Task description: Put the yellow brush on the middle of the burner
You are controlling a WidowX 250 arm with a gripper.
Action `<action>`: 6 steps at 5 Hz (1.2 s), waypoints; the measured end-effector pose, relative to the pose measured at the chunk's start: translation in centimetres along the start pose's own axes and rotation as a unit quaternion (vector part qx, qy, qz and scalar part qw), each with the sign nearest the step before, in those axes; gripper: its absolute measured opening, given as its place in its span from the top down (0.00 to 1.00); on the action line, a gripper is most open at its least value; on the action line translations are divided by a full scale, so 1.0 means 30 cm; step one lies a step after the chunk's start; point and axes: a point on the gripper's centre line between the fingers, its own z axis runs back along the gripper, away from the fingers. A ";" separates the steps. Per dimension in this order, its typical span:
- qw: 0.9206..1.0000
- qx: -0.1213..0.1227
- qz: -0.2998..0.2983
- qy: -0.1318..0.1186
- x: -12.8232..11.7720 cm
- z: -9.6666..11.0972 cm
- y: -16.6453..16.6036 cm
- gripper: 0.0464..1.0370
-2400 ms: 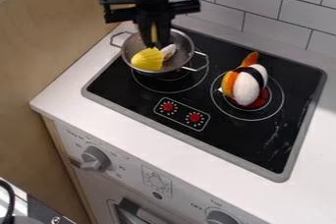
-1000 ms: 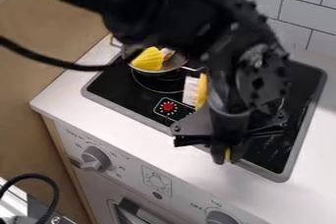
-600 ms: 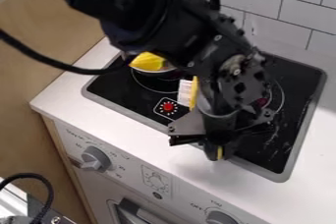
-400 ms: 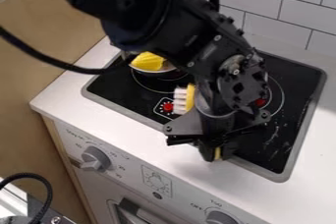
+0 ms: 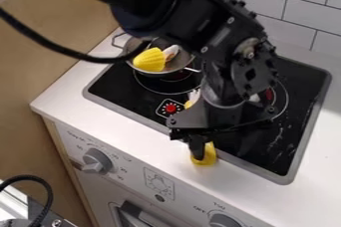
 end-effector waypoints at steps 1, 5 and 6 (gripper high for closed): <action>1.000 0.017 -0.002 0.005 0.005 0.017 0.004 0.03; 0.997 0.018 -0.059 0.042 0.103 0.205 0.067 0.04; 0.994 0.002 -0.098 0.037 0.136 0.179 0.114 0.04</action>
